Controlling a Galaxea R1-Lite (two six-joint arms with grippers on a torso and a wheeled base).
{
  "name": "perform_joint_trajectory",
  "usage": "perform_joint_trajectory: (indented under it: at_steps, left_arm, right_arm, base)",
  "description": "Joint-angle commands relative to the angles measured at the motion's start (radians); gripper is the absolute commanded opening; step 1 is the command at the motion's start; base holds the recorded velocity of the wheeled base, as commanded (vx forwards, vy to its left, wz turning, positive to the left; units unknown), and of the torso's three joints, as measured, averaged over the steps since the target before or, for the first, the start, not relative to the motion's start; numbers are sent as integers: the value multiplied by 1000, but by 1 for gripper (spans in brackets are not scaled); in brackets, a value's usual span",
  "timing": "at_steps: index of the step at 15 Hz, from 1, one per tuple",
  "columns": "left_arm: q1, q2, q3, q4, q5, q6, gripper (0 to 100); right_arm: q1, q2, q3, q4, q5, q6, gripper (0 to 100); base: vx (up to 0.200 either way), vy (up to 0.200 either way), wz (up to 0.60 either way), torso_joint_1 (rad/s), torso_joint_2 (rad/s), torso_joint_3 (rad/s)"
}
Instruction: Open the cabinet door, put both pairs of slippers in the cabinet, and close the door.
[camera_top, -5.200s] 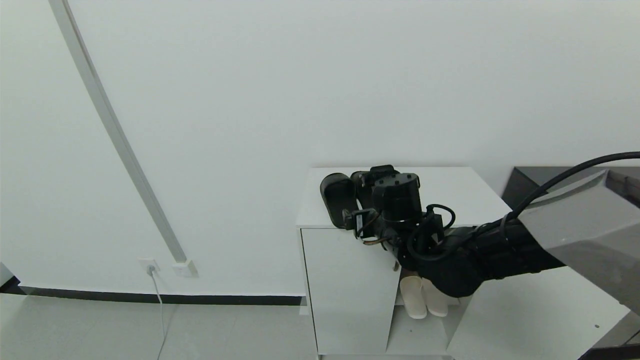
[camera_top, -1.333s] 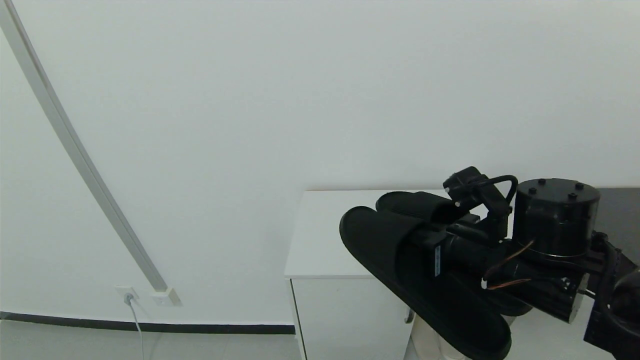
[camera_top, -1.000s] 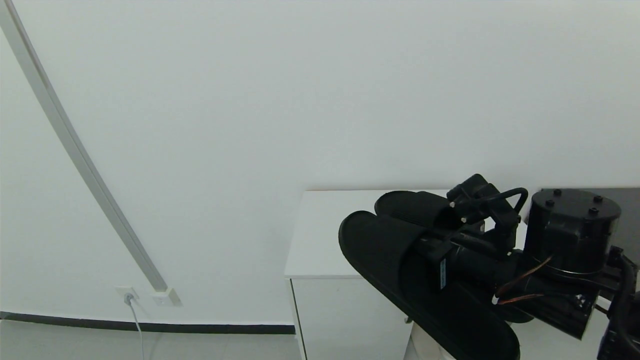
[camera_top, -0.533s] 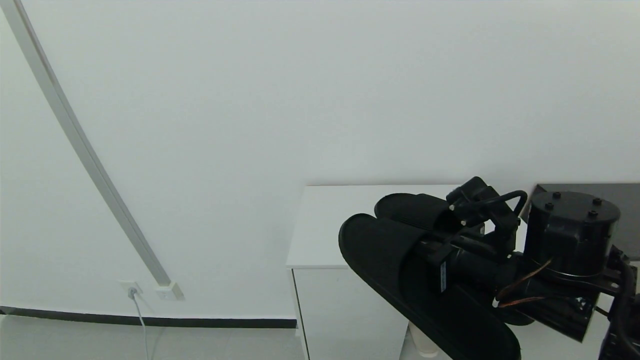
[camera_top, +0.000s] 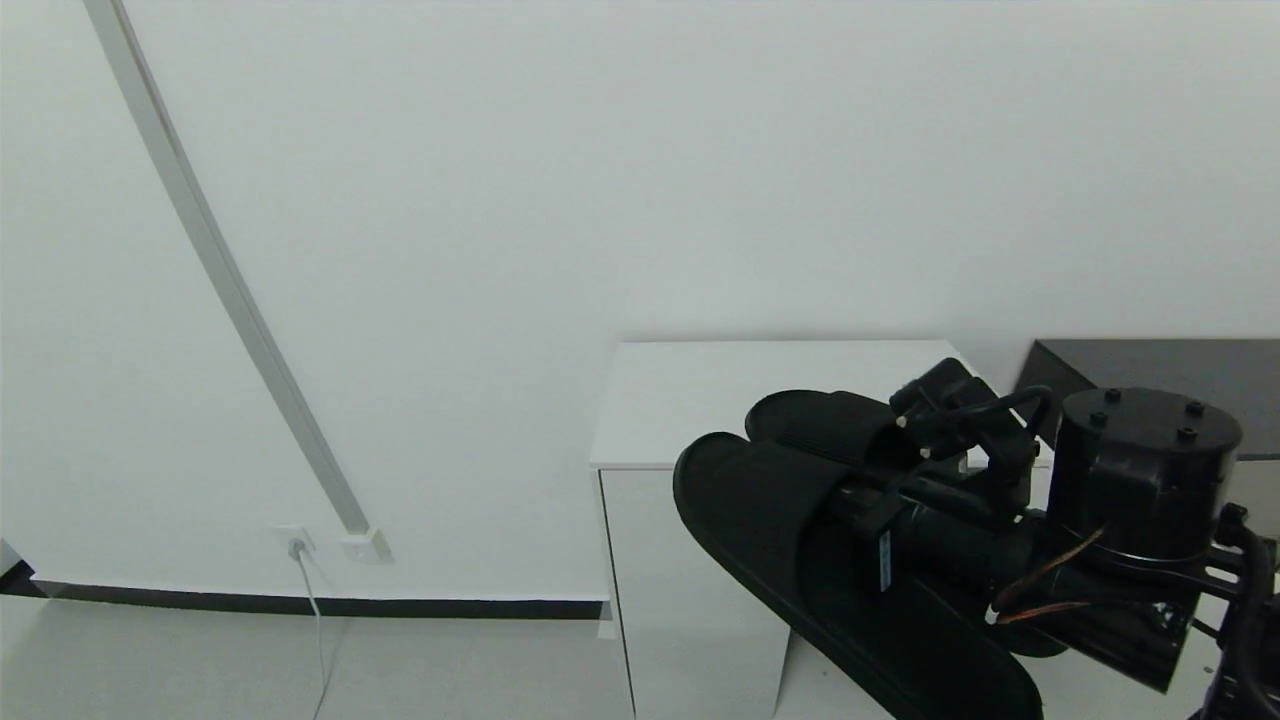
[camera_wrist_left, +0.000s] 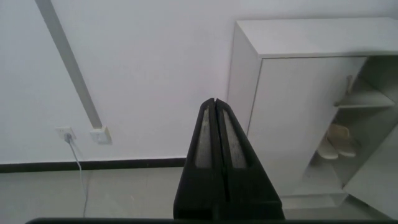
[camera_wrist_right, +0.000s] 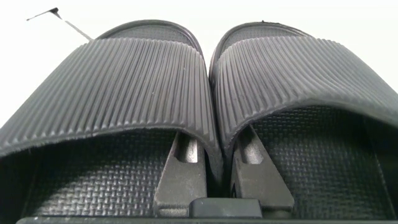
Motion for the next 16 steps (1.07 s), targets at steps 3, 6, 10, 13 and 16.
perform_joint_trajectory:
  at_steps: [3,6,10,13,16]
  left_arm:
    - [1,0,0,1,0,0,0]
    - [1,0,0,1,0,0,0]
    - [1,0,0,0,0,0,0]
    - [1,0,0,1,0,1,0]
    - [1,0,0,1,0,1,0]
  right_arm:
    - [16,5,3,1,-4,0,0]
    - [27,7,5,2,-4,0,0]
    - [30,18,5,2,-6,0,0]
    - [31,19,5,-1,-6,0,0]
    - [39,21,5,2,-7,0,0]
  base:
    - [0,0,0,0,0,0]
    - [0,0,0,0,0,0]
    - [0,0,0,0,0,0]
    - [0,-133,0,3,0,2]
    - [0,-200,0,-1,2,2]
